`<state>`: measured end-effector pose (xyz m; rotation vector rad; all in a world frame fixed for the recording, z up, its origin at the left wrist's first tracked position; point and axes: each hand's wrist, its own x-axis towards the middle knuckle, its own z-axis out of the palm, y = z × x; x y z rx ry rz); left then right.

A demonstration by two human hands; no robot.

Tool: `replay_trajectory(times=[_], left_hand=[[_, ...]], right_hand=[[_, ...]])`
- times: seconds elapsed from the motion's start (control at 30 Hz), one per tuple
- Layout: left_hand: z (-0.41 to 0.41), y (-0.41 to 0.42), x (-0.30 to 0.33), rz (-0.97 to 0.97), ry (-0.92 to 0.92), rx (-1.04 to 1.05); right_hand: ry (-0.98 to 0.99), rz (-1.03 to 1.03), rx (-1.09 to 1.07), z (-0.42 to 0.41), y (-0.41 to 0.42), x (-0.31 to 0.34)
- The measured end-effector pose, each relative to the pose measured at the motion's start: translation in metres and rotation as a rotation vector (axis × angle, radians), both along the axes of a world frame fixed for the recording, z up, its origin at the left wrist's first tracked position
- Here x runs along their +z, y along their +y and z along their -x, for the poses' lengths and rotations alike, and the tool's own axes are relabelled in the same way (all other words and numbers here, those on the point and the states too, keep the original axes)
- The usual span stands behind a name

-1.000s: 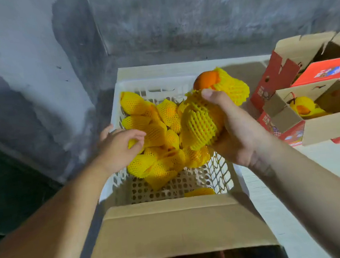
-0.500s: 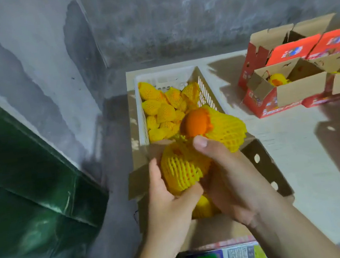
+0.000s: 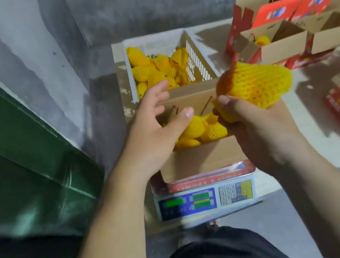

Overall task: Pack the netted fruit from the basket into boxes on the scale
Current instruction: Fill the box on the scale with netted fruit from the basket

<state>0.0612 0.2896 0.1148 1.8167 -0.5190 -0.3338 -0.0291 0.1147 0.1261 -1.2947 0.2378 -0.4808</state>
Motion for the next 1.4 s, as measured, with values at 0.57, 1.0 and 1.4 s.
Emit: replay_trajectory(times=[0.57, 1.0, 1.4], left_hand=[[0.052, 0.036, -0.019, 0.208, 0.038, -0.108], [0.061, 0.034, -0.030, 0.340, -0.013, 0.117], [0.055, 0.007, -0.030, 0.376, 0.142, 0.157]], right_hand=[[0.180, -0.107, 0.220, 0.016, 0.052, -0.012], [0.238, -0.414, 0.335, 0.030, 0.062, -0.009], [0.156, -0.361, 0.487, 0.037, 0.048, -0.012]])
